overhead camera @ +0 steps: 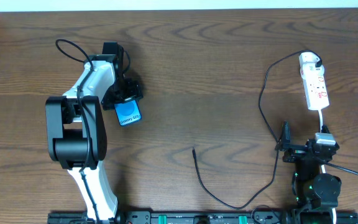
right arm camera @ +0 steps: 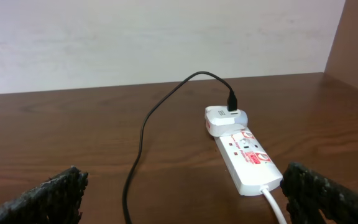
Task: Plug charger to phone and switch on socket
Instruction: 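Lower the left gripper and close it on the phone's sides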
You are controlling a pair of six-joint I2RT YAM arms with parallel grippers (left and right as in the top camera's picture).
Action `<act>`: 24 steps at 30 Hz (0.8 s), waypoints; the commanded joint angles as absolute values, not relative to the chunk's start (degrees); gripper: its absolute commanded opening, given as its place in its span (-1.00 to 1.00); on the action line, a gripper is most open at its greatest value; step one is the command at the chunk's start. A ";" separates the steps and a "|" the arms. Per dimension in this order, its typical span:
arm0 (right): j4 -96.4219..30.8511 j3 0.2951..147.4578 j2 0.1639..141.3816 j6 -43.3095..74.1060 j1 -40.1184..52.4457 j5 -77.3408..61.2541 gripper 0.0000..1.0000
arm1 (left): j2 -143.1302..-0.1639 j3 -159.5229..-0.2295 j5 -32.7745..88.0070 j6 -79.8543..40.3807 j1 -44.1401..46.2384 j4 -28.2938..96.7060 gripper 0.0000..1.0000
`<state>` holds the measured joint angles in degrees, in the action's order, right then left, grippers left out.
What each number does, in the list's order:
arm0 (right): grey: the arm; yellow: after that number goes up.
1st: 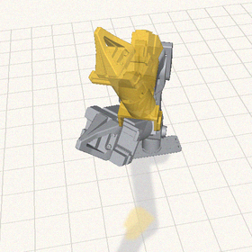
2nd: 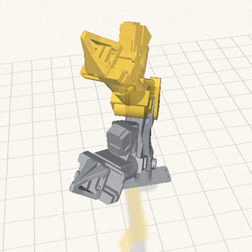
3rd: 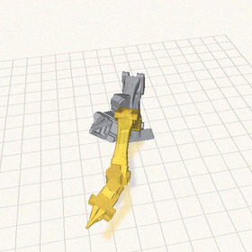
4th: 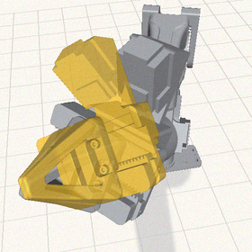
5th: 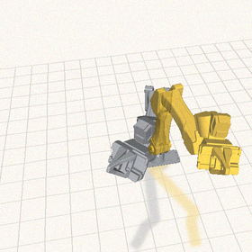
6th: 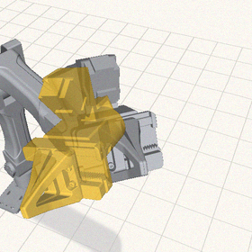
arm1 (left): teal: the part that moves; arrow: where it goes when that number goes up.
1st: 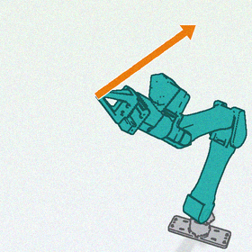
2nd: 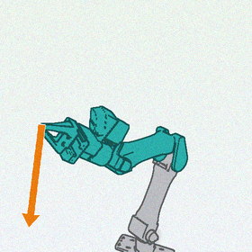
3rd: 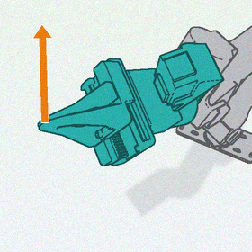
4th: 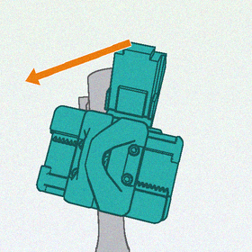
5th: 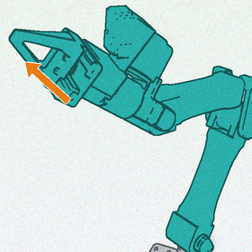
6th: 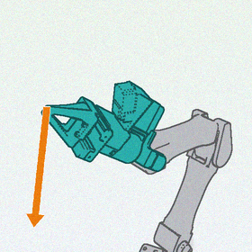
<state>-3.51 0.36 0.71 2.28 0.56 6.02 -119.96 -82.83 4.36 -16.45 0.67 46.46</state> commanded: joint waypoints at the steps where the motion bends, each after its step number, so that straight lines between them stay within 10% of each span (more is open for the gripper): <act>1: -3.70 0.32 0.38 1.63 0.80 6.07 0.99 | -121.51 -80.68 5.37 -15.51 0.40 46.15 0.76; 24: -3.70 0.32 0.38 1.63 0.80 6.07 0.98 | -121.51 -80.68 5.37 -15.51 0.40 46.15 0.60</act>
